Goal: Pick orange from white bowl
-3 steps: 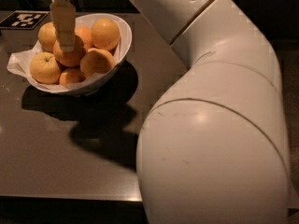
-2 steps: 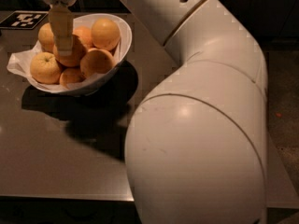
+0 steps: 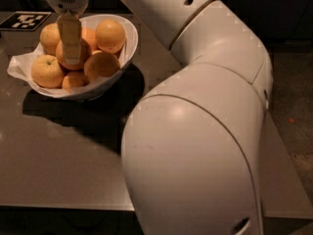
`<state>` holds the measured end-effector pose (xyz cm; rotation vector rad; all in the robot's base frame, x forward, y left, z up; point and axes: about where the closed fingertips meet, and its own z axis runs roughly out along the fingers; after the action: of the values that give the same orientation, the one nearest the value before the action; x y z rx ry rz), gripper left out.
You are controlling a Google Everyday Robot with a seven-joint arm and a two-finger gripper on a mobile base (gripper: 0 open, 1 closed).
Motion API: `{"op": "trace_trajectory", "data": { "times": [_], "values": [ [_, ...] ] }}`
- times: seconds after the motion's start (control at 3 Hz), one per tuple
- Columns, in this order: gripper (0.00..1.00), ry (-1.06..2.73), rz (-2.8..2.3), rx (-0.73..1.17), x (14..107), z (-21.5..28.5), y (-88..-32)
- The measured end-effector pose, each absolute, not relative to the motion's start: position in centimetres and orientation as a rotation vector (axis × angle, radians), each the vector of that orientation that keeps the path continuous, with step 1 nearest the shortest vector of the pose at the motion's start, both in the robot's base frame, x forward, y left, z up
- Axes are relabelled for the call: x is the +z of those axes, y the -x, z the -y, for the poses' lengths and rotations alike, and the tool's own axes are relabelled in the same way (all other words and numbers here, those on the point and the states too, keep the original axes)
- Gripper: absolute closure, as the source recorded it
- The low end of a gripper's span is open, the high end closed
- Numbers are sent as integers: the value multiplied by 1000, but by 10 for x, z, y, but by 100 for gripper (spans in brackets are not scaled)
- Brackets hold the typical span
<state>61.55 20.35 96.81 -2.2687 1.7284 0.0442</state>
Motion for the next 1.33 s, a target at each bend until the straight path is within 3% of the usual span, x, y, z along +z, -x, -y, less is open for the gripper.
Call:
{"op": "trace_trajectory", "data": {
  "times": [1.33],
  "values": [
    [18, 2281, -1842, 133, 930, -197, -624]
  ]
}}
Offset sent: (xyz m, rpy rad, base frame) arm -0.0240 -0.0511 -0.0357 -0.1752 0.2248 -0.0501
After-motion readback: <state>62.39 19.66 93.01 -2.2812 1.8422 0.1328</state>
